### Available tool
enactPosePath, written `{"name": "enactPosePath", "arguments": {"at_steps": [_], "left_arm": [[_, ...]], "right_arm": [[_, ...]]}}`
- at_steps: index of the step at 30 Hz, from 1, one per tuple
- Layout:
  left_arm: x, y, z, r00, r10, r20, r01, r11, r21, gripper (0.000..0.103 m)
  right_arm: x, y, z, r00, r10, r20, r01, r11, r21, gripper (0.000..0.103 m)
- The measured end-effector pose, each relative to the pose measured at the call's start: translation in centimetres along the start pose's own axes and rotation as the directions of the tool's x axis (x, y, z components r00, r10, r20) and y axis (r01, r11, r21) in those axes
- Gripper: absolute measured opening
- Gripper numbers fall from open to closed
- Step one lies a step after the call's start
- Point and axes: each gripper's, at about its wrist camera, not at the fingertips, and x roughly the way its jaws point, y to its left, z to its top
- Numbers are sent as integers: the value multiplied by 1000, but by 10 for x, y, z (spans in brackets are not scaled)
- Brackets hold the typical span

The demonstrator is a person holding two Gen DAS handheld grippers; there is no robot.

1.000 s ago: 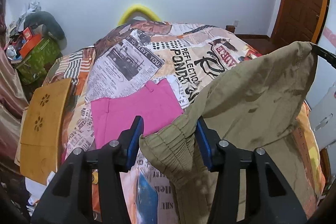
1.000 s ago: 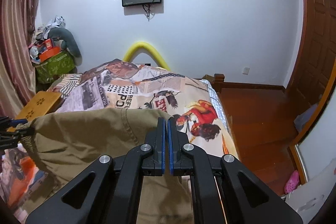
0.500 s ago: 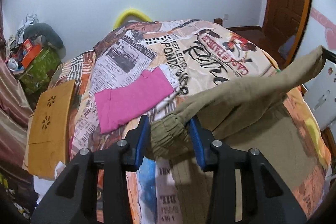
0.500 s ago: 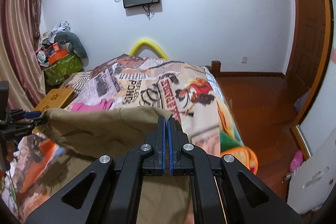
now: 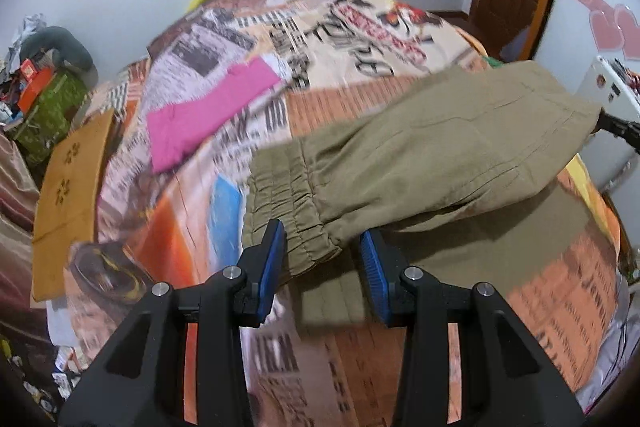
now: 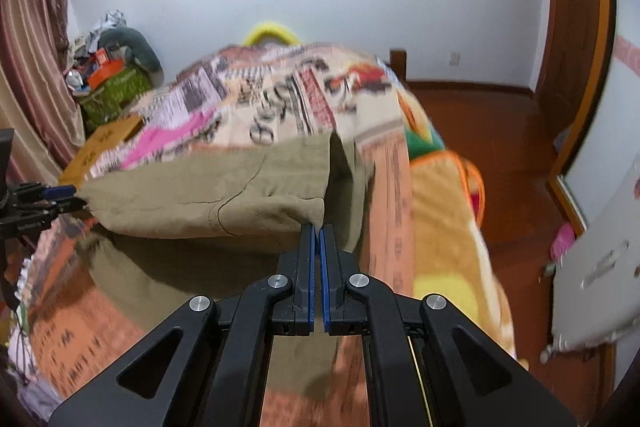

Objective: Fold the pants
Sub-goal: 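Lift the pants leg with the right gripper and fold it over toward the waistband, then lower the folded layer onto the pants and open the right gripper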

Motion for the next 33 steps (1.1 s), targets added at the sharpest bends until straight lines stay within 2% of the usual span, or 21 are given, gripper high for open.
{"name": "enactPosePath", "arguments": {"at_steps": [4,10,17,22,24,25,26,28,33], "left_arm": [[7,-7,-22,999,-9,-38,9,1000,-2,41],[10,-11,-42,998,-5,-62,4,1000,-13,41],[-3,-7,-48,999,-3,-52,1,999,-41,41],[-23,-16,-35,1000,27,5,-27,1000,13,43],[-29,-23,-28,999,24,22,-25,999,48,55],[-31,-27,-24,999,23,34,-25,998,65,59],[-33,-30,-21,999,24,43,-27,997,74,67],[-33,-38,-15,998,15,53,-20,994,103,71],[-12,-58,-15,1000,31,-1,-30,981,190,72]], "right_arm": [[5,-4,-36,998,-5,-56,6,1000,13,2],[8,-1,-72,992,-34,-121,35,999,1,3],[-13,-1,-86,995,-39,-97,41,999,20,3],[-24,10,-77,997,-37,-74,37,999,0,5],[-25,15,-71,997,-26,-66,26,1000,-7,9],[-26,20,-67,998,-13,-57,12,1000,-12,17],[-27,24,-64,999,-3,-49,3,1000,-17,30],[-28,34,-59,1000,15,-27,-16,999,-33,43],[-19,61,-53,997,66,-44,-70,993,-97,50]]}}
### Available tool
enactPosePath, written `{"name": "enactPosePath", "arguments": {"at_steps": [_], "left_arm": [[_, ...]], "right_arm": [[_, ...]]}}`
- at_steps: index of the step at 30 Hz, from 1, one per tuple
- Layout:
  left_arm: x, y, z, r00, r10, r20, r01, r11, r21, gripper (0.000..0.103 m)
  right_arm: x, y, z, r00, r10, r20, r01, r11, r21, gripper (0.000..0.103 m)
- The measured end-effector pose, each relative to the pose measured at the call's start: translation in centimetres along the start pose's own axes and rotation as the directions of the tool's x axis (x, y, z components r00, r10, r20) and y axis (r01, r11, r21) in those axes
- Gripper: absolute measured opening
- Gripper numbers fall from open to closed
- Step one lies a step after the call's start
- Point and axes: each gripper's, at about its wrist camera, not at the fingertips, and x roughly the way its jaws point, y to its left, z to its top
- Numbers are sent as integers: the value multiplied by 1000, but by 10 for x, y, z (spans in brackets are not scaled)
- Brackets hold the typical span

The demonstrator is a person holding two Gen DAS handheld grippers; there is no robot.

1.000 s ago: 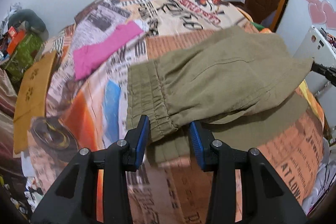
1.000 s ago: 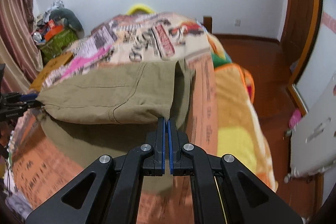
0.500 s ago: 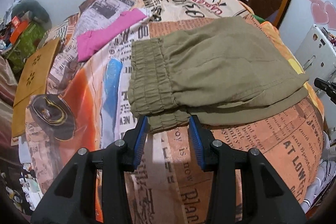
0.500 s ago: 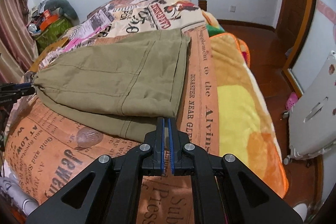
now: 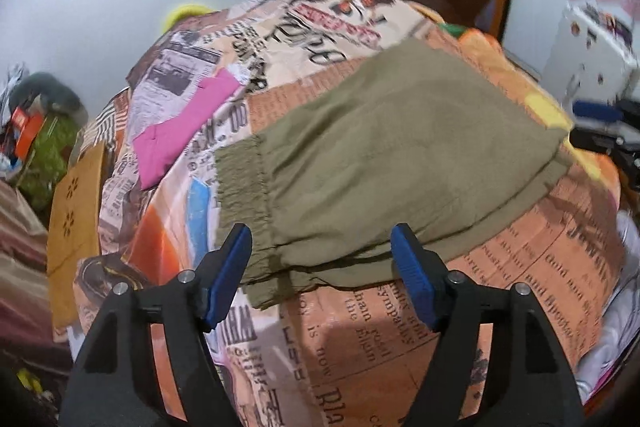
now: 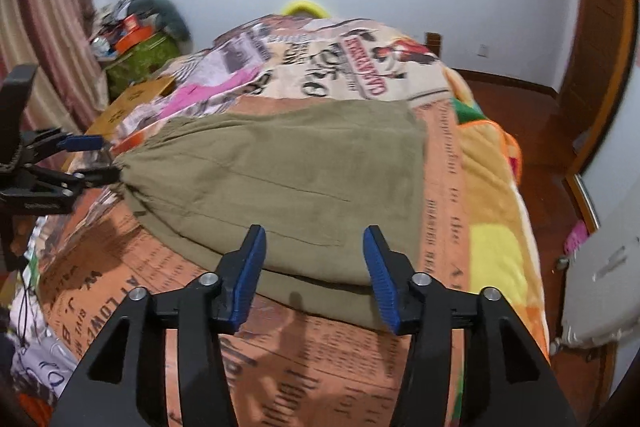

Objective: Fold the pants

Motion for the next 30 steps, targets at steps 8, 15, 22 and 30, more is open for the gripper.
{"name": "enactPosePath", "arguments": {"at_steps": [8,15,22,30], "left_arm": [[35,-29,-6,997,16,-79,-5,992,130,72],[37,-25,9,999,-1,-52,6,994,108,72],[29,-13,24,998,-50,-26,51,998,45,72],[24,-12,24,995,-96,-21,96,995,13,72]], "right_arm": [[29,27,-4,996,48,-77,-55,995,-82,52],[47,46,-1,989,83,-124,-99,987,-123,52],[68,62,9,980,113,-162,-143,973,-181,52],[76,57,19,978,145,-150,-171,969,-177,45]]}}
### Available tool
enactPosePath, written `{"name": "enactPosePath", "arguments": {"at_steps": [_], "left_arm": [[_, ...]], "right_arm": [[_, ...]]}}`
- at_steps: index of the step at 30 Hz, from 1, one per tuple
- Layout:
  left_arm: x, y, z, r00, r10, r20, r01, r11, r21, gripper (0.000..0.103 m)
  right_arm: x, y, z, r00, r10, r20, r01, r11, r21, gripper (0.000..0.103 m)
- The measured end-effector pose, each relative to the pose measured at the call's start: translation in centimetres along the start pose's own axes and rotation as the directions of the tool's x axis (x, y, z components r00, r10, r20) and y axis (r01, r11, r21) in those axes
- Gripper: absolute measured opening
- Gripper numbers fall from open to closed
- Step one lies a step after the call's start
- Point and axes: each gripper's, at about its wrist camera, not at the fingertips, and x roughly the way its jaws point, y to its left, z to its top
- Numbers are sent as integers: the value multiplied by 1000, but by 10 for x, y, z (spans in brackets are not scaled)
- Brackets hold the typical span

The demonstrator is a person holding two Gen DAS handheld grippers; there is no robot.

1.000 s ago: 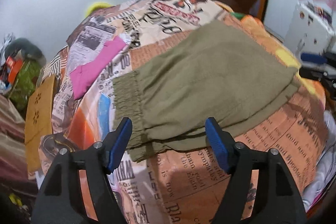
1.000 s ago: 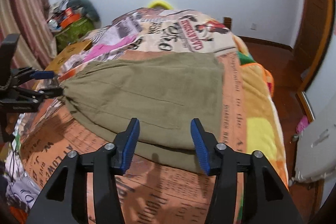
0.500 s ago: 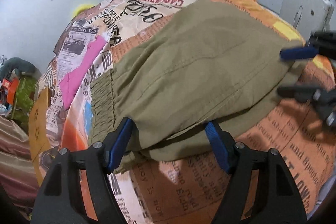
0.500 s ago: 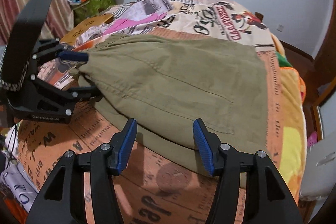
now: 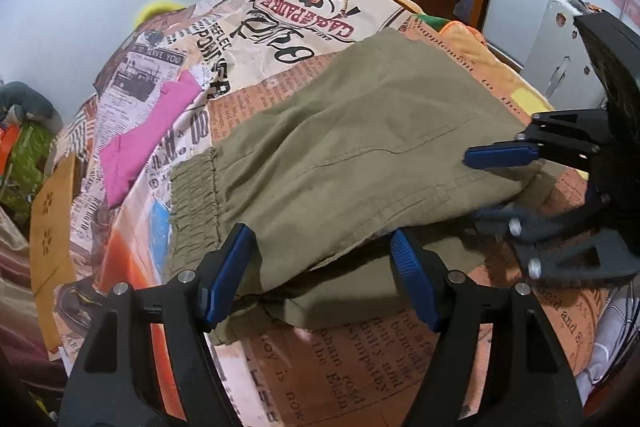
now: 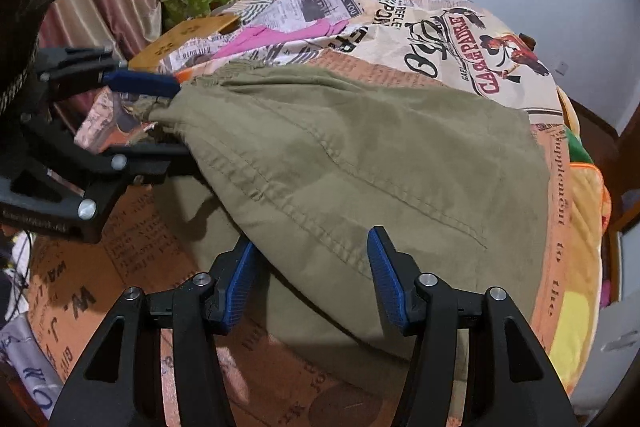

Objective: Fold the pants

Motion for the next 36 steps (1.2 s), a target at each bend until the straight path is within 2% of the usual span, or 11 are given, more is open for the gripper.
{"name": "enactPosePath", "arguments": {"at_steps": [2,4,7,10,12,16,20,29,33,36], "left_arm": [[1,-3,-3,1000,-16,-4,16,1000,5,72],[3,-8,-5,1000,-23,-14,23,999,25,72],[9,-21,-8,999,28,-22,-26,996,89,72],[13,-25,-7,998,60,-16,-57,992,111,68],[13,-23,-5,997,74,-11,-73,992,98,55],[1,-15,-4,999,34,15,-35,998,61,48],[-8,-15,-9,999,20,29,-22,998,63,47],[10,-15,-27,999,-19,-36,20,1000,20,47],[16,-16,-34,998,-29,-52,29,1000,4,47],[13,-14,-37,998,-41,-53,40,999,-10,47]], "right_arm": [[0,-2,2,1000,26,3,-26,1000,10,27],[0,-4,4,999,34,11,-34,999,19,17],[-4,0,5,999,28,30,-28,1000,7,11],[-8,2,6,999,20,44,-20,1000,-4,9],[-13,3,6,998,26,56,-26,1000,-1,9],[-21,4,6,997,28,70,-28,1000,-1,7],[-28,7,3,997,33,73,-32,999,-10,7],[-15,11,-11,999,27,20,-27,1000,5,8],[-12,13,-18,1000,6,-3,-6,1000,0,11],[-16,10,-23,1000,-3,-22,3,1000,15,20]]}}
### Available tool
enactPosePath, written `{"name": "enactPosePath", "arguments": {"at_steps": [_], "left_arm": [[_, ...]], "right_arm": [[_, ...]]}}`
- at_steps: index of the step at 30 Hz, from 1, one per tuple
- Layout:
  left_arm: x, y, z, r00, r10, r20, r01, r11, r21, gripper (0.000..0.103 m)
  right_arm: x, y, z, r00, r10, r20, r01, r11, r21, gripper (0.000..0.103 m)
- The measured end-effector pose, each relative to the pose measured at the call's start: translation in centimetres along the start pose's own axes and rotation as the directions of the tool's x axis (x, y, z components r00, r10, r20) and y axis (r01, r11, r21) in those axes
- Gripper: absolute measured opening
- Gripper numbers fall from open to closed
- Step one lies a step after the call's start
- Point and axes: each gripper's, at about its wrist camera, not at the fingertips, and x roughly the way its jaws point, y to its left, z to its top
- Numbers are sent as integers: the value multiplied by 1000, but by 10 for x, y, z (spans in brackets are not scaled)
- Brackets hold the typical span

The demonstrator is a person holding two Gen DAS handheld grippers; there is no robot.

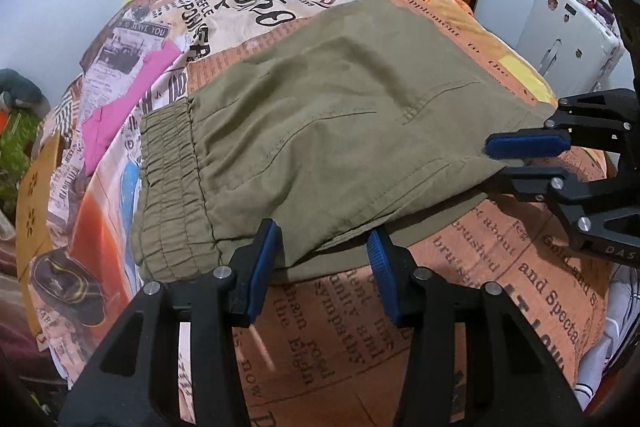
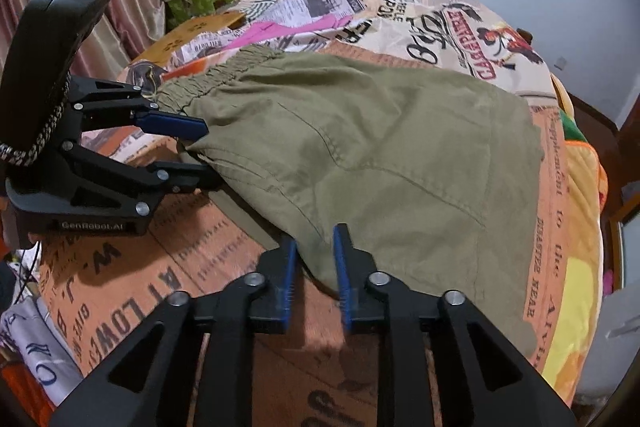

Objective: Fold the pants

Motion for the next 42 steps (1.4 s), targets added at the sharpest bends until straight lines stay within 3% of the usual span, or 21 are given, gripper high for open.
{"name": "enactPosePath", "arguments": {"at_steps": [2,8,13,17,21,29,32,38,42], "left_arm": [[-5,1,-2,1000,-8,5,8,1000,-9,47],[-32,15,-12,999,-28,35,30,997,-71,48],[-60,46,-17,995,13,94,2,988,-158,50],[-69,70,-18,991,67,114,-40,974,-224,59],[-61,94,-20,995,42,96,-10,950,-311,59],[-23,102,-20,999,-35,40,48,920,-388,59],[-16,98,-19,997,-65,40,76,921,-383,59],[-9,90,-20,999,-48,24,53,931,-360,59],[-7,92,-20,998,-59,24,64,925,-374,59]], "right_arm": [[-4,-4,-4,1000,-6,-3,6,1000,20,30],[-37,-29,-20,999,-39,34,34,990,135,33],[-63,-58,-32,993,-97,67,76,963,257,40],[-72,-76,-42,986,-152,65,124,941,316,40],[-71,-91,-53,984,-169,53,136,912,386,40],[-57,-101,-69,987,-156,29,126,879,460,40],[-51,-102,-70,988,-152,18,127,880,457,40],[-43,-114,-71,984,-180,-1,157,857,490,40],[-42,-117,-71,989,-149,9,124,857,501,40]]}}
